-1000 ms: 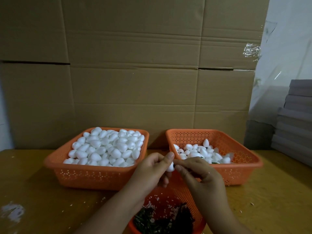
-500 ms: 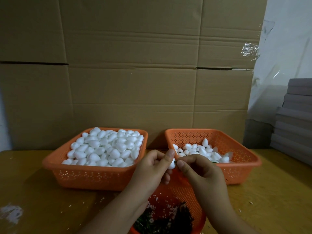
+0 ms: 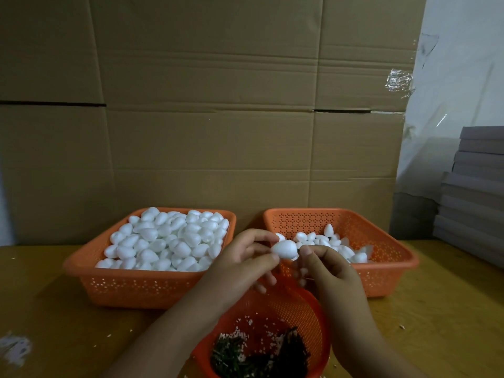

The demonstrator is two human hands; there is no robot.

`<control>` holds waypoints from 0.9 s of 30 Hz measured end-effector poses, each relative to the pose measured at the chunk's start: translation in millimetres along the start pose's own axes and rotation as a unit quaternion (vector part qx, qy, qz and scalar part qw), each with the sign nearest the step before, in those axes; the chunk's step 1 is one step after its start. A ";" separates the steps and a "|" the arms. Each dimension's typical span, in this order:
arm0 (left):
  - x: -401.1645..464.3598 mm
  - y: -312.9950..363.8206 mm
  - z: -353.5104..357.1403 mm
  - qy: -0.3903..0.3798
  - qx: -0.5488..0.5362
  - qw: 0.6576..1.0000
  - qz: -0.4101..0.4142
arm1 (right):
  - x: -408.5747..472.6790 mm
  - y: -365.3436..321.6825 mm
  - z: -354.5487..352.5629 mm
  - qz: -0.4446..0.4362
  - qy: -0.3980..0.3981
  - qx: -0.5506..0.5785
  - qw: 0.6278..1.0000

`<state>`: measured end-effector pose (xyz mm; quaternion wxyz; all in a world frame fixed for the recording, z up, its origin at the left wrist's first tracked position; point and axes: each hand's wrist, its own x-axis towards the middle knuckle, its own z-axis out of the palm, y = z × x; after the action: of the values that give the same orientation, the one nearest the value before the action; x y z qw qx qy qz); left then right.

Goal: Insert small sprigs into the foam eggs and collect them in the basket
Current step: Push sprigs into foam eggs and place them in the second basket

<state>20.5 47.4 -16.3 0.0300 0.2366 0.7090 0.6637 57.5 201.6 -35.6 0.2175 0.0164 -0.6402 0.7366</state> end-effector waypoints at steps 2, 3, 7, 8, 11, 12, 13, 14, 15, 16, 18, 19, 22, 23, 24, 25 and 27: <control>0.0 0.4 0.2 -0.005 0.034 0.999 0.010 | 0.2 -0.4 -0.1 0.005 0.000 0.012 1.000; 0.1 0.3 0.4 -0.009 0.046 0.999 0.016 | 0.1 -0.6 0.0 0.006 -0.001 0.016 1.000; -1.0 -1.8 -0.1 -0.028 0.081 0.996 0.040 | 0.4 0.1 0.0 0.007 -0.004 0.024 1.000; -1.3 -2.4 -0.2 -0.033 0.085 0.995 0.049 | 0.4 0.4 -0.5 0.007 -0.007 0.021 1.000; -0.3 -4.2 -0.5 -0.039 0.110 0.990 0.074 | 0.4 1.2 -1.0 0.009 -0.017 0.009 1.000; 0.3 -4.8 -0.7 -0.038 0.121 0.989 0.077 | 0.1 1.5 -0.9 0.007 -0.018 0.004 1.000; 1.2 -5.5 -0.8 -0.036 0.131 0.988 0.076 | -0.2 1.9 -0.7 0.003 -0.018 -0.002 1.000; 1.9 -6.5 -1.1 -0.030 0.140 0.987 0.073 | -0.3 2.3 -0.2 -0.004 -0.017 -0.010 1.000; 2.7 -7.3 -1.6 -0.023 0.149 0.986 0.070 | -0.5 2.8 0.1 -0.013 -0.016 -0.018 1.000; 3.2 -8.1 -2.3 -0.016 0.161 0.984 0.069 | -0.4 3.5 0.3 -0.025 -0.016 -0.027 0.999; 4.0 -9.2 -3.4 -0.007 0.193 0.978 0.074 | -0.6 4.0 0.2 -0.054 -0.017 -0.048 0.997; 4.0 -9.8 -4.1 -0.003 0.211 0.974 0.080 | -1.0 3.7 0.3 -0.073 -0.018 -0.061 0.995; 4.8 -12.0 -5.8 0.023 0.246 0.963 0.106 | -3.5 2.7 1.4 -0.133 -0.030 -0.109 0.985; 4.9 -12.2 -6.0 0.032 0.248 0.962 0.108 | -4.4 2.7 1.8 -0.146 -0.031 -0.121 0.981; 4.9 -12.0 -6.0 0.037 0.240 0.964 0.106 | -5.1 2.8 2.2 -0.155 -0.032 -0.130 0.979; 4.8 -11.7 -5.9 0.038 0.221 0.969 0.099 | -5.7 2.9 2.6 -0.163 -0.034 -0.136 0.977; 4.8 -10.5 -5.5 0.030 0.173 0.981 0.079 | -6.1 3.3 3.1 -0.168 -0.031 -0.138 0.976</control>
<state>11.2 44.1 -24.5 -0.0857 0.2732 0.7929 0.5379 61.2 196.5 -39.9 0.3181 0.1162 -0.7303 0.5932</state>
